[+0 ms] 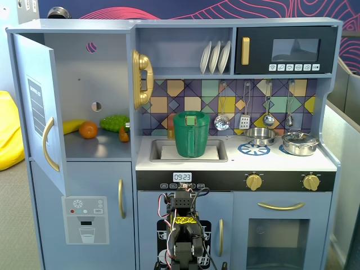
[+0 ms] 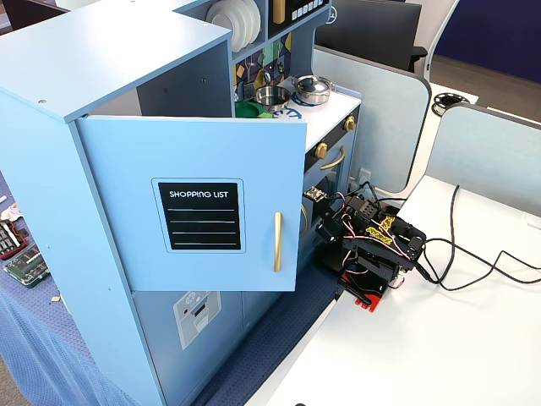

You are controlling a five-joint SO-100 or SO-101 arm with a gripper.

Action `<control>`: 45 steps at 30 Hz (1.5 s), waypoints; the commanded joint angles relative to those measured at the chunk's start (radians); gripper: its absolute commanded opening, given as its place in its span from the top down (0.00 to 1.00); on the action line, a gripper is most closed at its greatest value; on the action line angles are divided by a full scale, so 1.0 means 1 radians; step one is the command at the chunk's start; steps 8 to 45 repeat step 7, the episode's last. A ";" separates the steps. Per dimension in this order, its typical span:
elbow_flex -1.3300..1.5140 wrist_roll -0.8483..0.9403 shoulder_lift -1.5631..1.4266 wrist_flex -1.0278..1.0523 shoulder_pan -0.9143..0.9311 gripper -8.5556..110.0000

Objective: Open the left cabinet door

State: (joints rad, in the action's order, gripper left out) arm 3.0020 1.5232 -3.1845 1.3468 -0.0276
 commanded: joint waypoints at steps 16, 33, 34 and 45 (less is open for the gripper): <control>-0.005 -0.041 0.006 0.183 0.048 0.93; -0.005 -0.041 0.006 0.183 0.048 0.93; -0.005 -0.041 0.006 0.183 0.048 0.93; -0.005 -0.041 0.006 0.183 0.048 0.93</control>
